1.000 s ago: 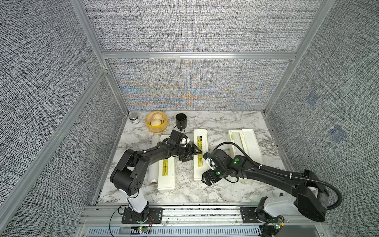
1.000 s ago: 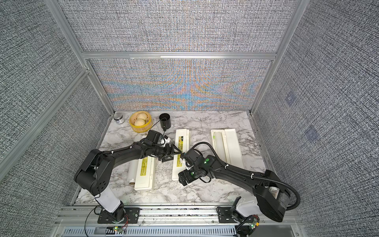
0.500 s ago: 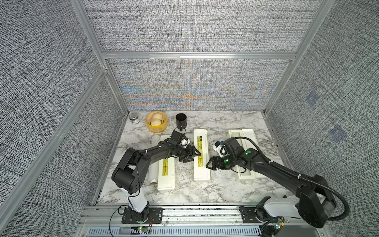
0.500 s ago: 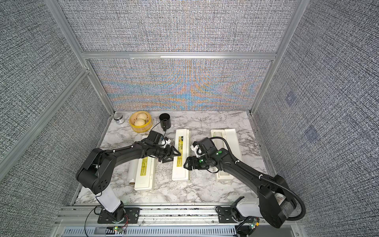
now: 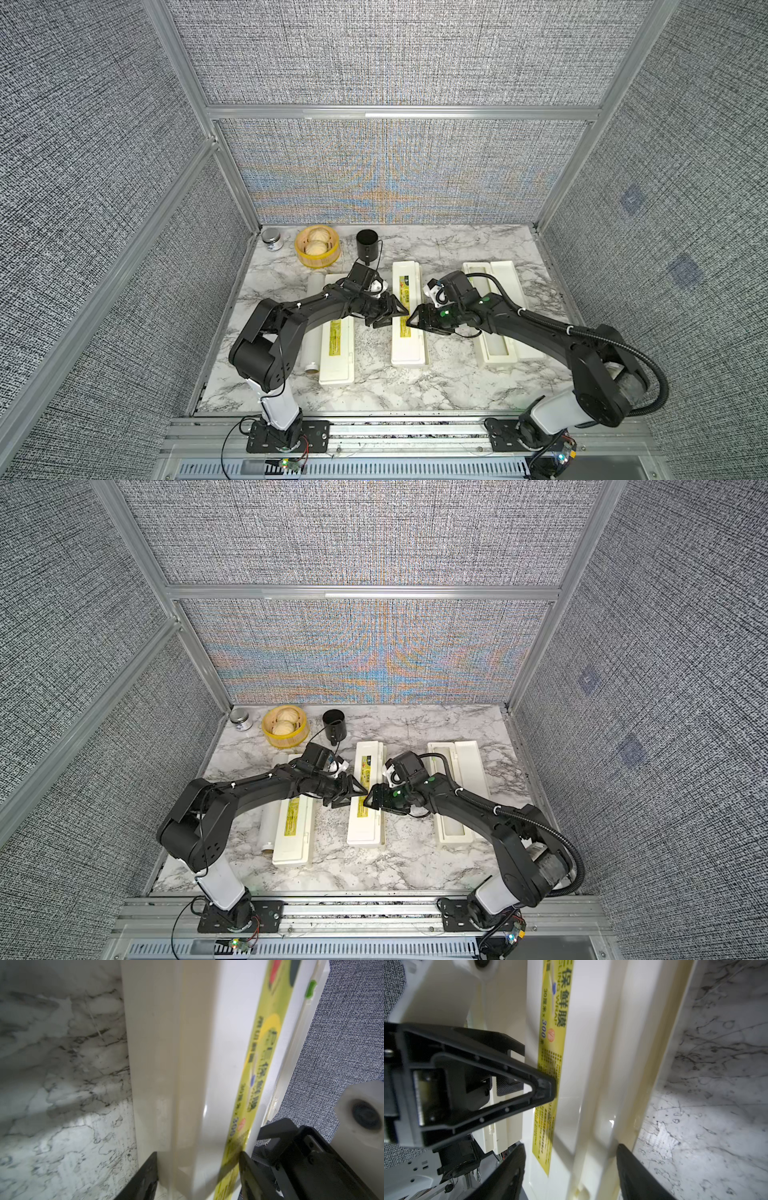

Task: Put plastic wrap rolls into dispensers
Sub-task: Close the lid on the plastic wrap cutting box.

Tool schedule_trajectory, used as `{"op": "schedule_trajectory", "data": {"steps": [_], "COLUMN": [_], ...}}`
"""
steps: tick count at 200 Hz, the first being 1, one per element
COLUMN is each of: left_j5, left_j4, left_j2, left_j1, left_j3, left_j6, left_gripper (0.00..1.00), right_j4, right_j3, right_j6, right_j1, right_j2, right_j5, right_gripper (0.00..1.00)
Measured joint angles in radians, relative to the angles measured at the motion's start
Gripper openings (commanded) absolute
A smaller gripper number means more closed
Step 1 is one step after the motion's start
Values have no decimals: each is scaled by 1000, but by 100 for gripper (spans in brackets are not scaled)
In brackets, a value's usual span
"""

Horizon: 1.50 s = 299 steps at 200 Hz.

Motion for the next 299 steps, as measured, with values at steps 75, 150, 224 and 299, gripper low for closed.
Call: {"op": "schedule_trajectory", "data": {"steps": [75, 150, 224, 299], "left_j5": [10, 30, 30, 45], "left_j4": [20, 84, 72, 82], "left_j2": [0, 8, 32, 47], "left_j1": [-18, -18, -22, -24], "left_j3": [9, -16, -6, 0], "left_j6": [-11, -28, -2, 1], "left_gripper": [55, 56, 57, 57], "right_j4": [-6, -56, -145, -142], "right_j3": [20, 20, 18, -33], "right_j6": [10, -6, -50, -68], "right_j1": [5, 3, 0, -6], "right_j2": [-66, -99, -96, -41], "right_j5": [-2, 42, 122, 78], "right_gripper": [70, 72, 77, 82]}}
